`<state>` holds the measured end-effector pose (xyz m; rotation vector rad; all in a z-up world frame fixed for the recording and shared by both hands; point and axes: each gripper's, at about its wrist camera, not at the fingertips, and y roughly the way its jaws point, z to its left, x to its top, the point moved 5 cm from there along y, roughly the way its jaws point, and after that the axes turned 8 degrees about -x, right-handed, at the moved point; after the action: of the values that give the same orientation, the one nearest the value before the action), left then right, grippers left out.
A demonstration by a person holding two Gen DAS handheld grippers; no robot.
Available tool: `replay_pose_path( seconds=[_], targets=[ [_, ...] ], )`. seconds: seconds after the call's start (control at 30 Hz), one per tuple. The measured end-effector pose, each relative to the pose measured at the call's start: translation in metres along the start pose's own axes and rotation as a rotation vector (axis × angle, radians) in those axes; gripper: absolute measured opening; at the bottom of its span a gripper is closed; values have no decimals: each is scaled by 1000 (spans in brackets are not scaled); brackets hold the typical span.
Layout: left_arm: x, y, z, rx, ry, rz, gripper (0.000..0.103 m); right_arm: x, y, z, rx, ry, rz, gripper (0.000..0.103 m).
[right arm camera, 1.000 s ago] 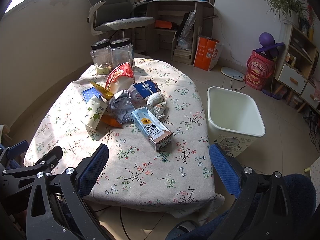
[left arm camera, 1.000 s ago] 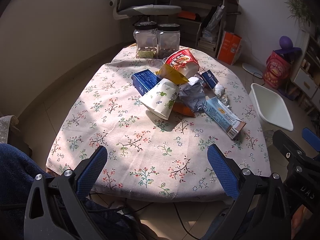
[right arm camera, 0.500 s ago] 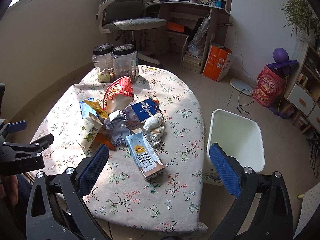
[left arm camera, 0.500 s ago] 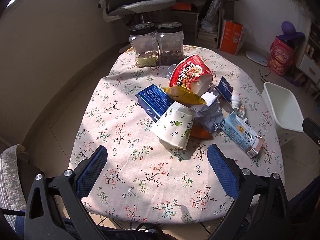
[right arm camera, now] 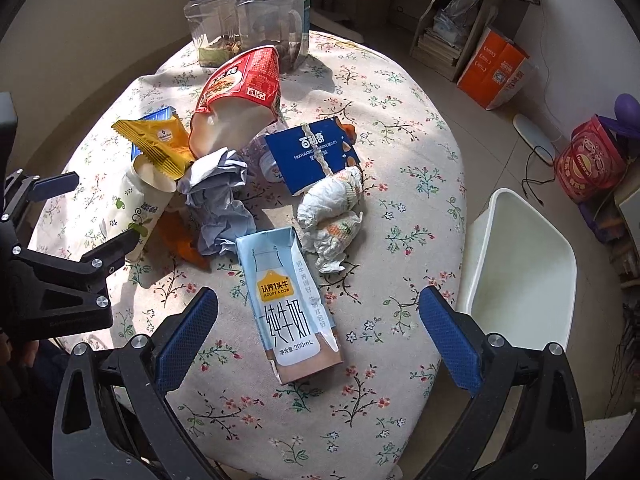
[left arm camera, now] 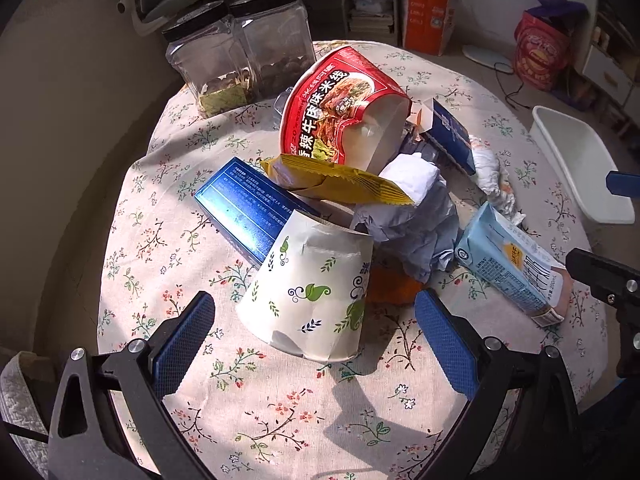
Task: Collect trash
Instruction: 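Grasp the white paper cup with the left tool while the right tool grasps the light blue milk carton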
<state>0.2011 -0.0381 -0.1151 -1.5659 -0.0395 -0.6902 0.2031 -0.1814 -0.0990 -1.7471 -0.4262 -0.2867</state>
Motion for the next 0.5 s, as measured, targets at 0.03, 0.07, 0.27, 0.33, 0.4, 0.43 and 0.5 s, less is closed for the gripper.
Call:
replay_pose_path(
  seconds=[0.03,0.07,0.27,0.33,0.4,0.43,0.5],
  targets=[
    [-1,5,1,-3,1,9,97,-3,4,3,6,-1,15,96],
    [-2,9,1,-8,0,21,97,-6,10,7,11,-11,32,96],
    [-7,32,2,0,17,63,97,-16,29,19,-10,-72,74,96],
    [-8,39,4,-1,3,73,97,-16,35,20,-2,-65,96,96],
    [-8,44,7,8,-7,79,97,-18,41,22,-6,-76,114,96],
    [-8,45,9,11,-13,81,97,-18,42,24,-7,-85,115,96],
    [-9,47,10,10,-22,81,87,-20,45,27,-2,-96,119,96]
  ],
)
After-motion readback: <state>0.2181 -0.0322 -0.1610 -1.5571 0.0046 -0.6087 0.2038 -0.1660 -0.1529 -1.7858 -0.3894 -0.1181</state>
